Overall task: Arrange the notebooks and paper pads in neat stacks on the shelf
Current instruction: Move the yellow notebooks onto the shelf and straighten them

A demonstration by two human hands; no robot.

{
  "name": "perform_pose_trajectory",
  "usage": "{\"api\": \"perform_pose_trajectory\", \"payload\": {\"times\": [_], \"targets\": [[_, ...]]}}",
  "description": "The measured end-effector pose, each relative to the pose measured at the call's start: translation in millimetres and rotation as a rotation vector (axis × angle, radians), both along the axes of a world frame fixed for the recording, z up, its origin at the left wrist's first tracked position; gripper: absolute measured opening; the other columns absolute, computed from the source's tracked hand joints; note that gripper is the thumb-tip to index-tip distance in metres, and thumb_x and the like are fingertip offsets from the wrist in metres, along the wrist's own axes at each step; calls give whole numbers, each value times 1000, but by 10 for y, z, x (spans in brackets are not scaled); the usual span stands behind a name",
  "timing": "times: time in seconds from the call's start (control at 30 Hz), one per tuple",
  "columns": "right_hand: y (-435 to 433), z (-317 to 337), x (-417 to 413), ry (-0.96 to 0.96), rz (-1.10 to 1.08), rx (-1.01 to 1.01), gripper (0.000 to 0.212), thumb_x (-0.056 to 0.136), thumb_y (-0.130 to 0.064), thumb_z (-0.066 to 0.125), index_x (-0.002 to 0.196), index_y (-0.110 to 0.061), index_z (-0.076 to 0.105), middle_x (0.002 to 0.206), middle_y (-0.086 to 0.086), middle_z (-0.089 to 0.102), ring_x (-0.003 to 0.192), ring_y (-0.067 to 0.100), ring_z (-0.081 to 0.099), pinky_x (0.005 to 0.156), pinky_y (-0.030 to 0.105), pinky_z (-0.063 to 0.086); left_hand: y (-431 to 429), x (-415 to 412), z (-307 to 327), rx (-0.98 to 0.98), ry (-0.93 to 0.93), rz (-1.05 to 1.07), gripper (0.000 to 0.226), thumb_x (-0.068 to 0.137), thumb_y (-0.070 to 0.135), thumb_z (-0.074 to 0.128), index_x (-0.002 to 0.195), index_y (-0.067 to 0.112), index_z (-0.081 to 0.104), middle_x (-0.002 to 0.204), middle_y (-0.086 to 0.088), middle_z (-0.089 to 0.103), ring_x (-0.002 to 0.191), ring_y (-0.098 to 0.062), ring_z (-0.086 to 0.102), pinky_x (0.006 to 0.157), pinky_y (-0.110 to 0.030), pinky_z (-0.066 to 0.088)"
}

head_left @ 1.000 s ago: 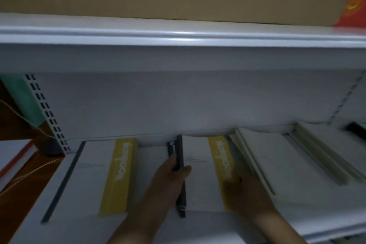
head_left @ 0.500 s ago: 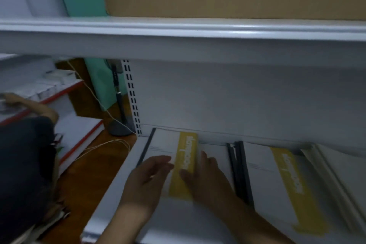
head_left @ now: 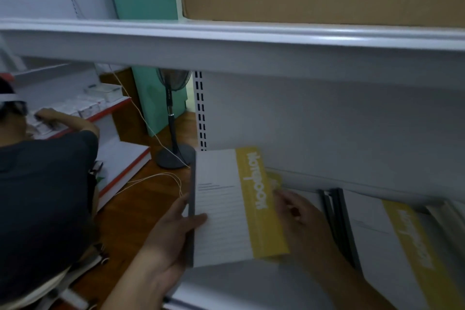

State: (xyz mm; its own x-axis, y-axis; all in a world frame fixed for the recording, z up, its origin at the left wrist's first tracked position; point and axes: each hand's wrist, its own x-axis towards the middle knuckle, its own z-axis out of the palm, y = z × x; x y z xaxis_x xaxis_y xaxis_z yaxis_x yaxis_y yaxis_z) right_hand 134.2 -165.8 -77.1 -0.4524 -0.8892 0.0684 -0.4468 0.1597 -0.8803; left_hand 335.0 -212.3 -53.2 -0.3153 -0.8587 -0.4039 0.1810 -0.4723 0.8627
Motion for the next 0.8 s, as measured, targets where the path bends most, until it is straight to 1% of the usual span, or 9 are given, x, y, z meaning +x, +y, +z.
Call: {"api": "perform_pose_trajectory", "payload": {"times": [0.07,0.1,0.2,0.27,0.33,0.5,0.57,0.67,0.8], "targets": [[-153,-110,-34,273,-30,191,55,85,-55,53,132,-28,42,126,3,49,110,21,55,78,28,39,-66,119,-43,-29,2,94,43,84,-2,53,117,26,58,107,-19,64,97,-42,61,69,-49,53],[-201,-177,-71,349,-14,312,65,84,-59,51,135,-23,37,125,5,48,113,23,53,76,29,38,-100,178,-65,-42,6,130,44,85,0,51,119,28,57,108,-19,63,97,-42,60,69,-48,53],[-212,-204,-238,399,44,405,43,86,-51,52,94,-11,64,91,5,69,85,20,65,67,32,46,-171,331,-110,-110,46,201,45,87,8,52,123,34,53,113,-17,62,100,-42,60,71,-51,54],[-91,-154,-422,294,1,357,30,90,-32,54,70,-13,67,63,1,69,61,16,64,59,30,48,-190,411,-116,-153,48,204,47,83,11,57,122,37,53,115,-16,63,101,-41,61,78,-56,53],[19,-106,-535,163,-74,255,31,92,-25,54,65,-15,65,53,-1,68,51,14,58,56,29,45,-201,473,-120,-187,28,194,49,77,9,59,116,38,54,114,-14,64,101,-40,62,79,-56,52],[-90,-196,-171,248,75,422,44,82,-65,49,85,-23,62,82,-7,69,76,13,64,71,31,51,-262,475,-149,-217,-65,199,49,85,1,52,118,37,49,106,-11,62,93,-35,61,67,-44,51],[-135,-253,-133,248,97,400,38,79,-61,55,88,-25,63,87,-9,68,80,12,64,72,31,52,-288,472,-141,-210,-79,186,49,86,1,51,117,38,49,107,-11,62,94,-36,60,72,-48,51],[-41,-144,-330,105,74,371,13,85,-38,62,78,-28,64,81,-11,68,74,8,66,67,27,54,-294,521,-131,-203,-74,165,51,75,1,57,110,38,54,111,-13,62,99,-40,59,81,-54,49],[188,137,-545,-508,-10,147,11,85,-9,63,92,-11,72,81,7,76,69,24,72,63,31,53,-268,470,-111,-221,-121,136,50,77,4,58,116,34,53,109,-11,62,97,-36,60,75,-48,50]]}}
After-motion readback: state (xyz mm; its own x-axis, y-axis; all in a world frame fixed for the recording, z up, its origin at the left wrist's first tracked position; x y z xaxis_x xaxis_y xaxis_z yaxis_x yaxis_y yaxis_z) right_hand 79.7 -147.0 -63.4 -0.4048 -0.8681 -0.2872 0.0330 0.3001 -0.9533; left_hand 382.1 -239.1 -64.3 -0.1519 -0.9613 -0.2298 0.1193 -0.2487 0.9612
